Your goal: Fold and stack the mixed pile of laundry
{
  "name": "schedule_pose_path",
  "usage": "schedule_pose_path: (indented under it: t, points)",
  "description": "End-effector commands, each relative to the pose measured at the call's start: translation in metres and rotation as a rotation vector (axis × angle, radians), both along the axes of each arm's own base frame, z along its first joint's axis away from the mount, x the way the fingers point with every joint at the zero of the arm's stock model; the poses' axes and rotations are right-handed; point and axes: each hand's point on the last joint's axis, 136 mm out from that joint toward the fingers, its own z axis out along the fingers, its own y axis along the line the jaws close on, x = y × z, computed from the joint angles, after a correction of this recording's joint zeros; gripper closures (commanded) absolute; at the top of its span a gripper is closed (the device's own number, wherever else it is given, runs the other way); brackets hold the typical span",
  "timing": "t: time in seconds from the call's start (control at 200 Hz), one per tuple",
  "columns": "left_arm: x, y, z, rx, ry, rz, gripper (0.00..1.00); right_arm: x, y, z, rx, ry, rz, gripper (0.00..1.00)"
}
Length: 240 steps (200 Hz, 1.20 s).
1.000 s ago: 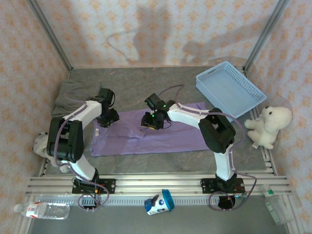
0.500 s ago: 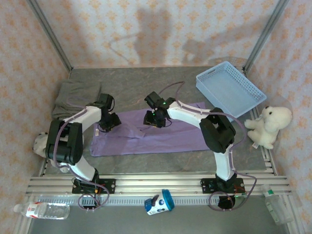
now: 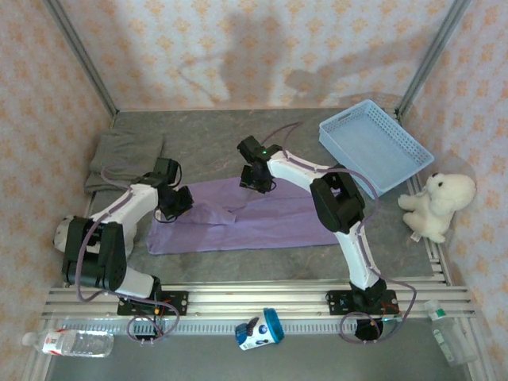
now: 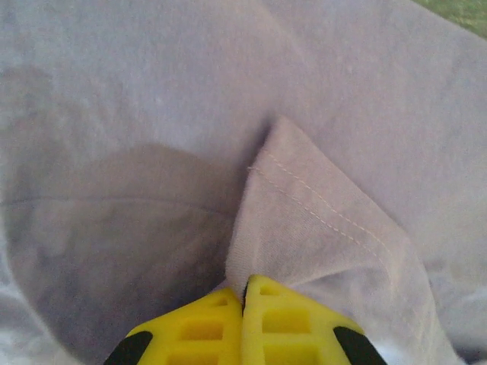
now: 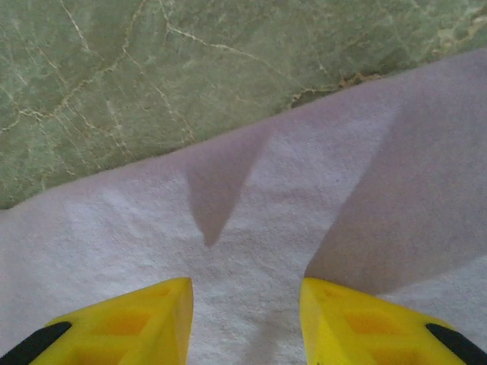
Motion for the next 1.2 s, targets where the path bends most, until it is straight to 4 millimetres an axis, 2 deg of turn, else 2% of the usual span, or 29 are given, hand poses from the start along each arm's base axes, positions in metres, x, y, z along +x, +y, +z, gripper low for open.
schedule_pose_path:
  t: [0.0, 0.075, 0.16, 0.195, 0.23, 0.27, 0.34, 0.415, 0.495, 0.605, 0.706, 0.816, 0.901, 1.006, 1.196]
  points:
    - [-0.04, -0.001, 0.009, 0.002, 0.03, -0.113, 1.0, -0.01, -0.022, -0.022, -0.106, 0.063, -0.059, 0.59]
    - [-0.056, -0.006, 0.019, -0.003, 0.036, -0.128, 1.0, -0.011, -0.024, -0.025, -0.112, 0.071, -0.073, 0.59]
    - [-0.079, 0.004, 0.018, 0.03, 0.138, -0.052, 1.0, -0.011, -0.023, -0.024, -0.104, 0.073, -0.075, 0.59]
    - [-0.084, -0.002, 0.017, -0.005, 0.147, -0.059, 0.88, -0.011, -0.021, -0.022, -0.095, 0.07, -0.072, 0.59]
    - [-0.09, -0.007, 0.016, -0.038, 0.16, -0.028, 0.71, -0.01, -0.019, -0.019, -0.089, 0.065, -0.066, 0.59]
    - [-0.096, -0.012, 0.016, -0.061, 0.163, -0.02, 0.6, -0.008, -0.017, -0.015, -0.08, 0.058, -0.058, 0.58]
    - [-0.105, -0.008, 0.016, -0.049, 0.184, 0.005, 0.47, -0.005, -0.012, -0.001, -0.056, 0.034, -0.031, 0.58]
    - [-0.107, 0.007, 0.021, 0.033, 0.205, 0.025, 0.43, -0.007, -0.007, 0.017, -0.028, 0.003, 0.017, 0.58]
    - [-0.088, 0.016, 0.033, 0.065, 0.148, 0.066, 0.42, -0.021, 0.003, 0.039, 0.011, -0.025, 0.102, 0.58]
    - [-0.044, 0.012, 0.046, 0.013, 0.026, 0.125, 0.4, -0.056, 0.022, 0.062, 0.055, -0.043, 0.242, 0.57]
    - [-0.015, 0.014, 0.047, 0.019, 0.002, 0.17, 0.39, -0.085, 0.034, 0.063, 0.087, -0.021, 0.312, 0.57]
    - [0.003, 0.02, 0.035, 0.058, 0.004, 0.195, 0.39, -0.102, 0.04, 0.052, 0.109, 0.003, 0.33, 0.57]
    - [0.007, 0.023, 0.021, 0.079, 0.033, 0.199, 0.4, -0.108, 0.048, 0.043, 0.137, 0.024, 0.341, 0.57]
    - [0.004, 0.024, 0.007, 0.09, 0.064, 0.191, 0.4, -0.111, 0.068, 0.045, 0.194, 0.005, 0.379, 0.58]
    - [-0.009, 0.014, -0.002, 0.029, 0.066, 0.168, 0.42, -0.123, 0.091, 0.036, 0.277, 0.057, 0.435, 0.6]
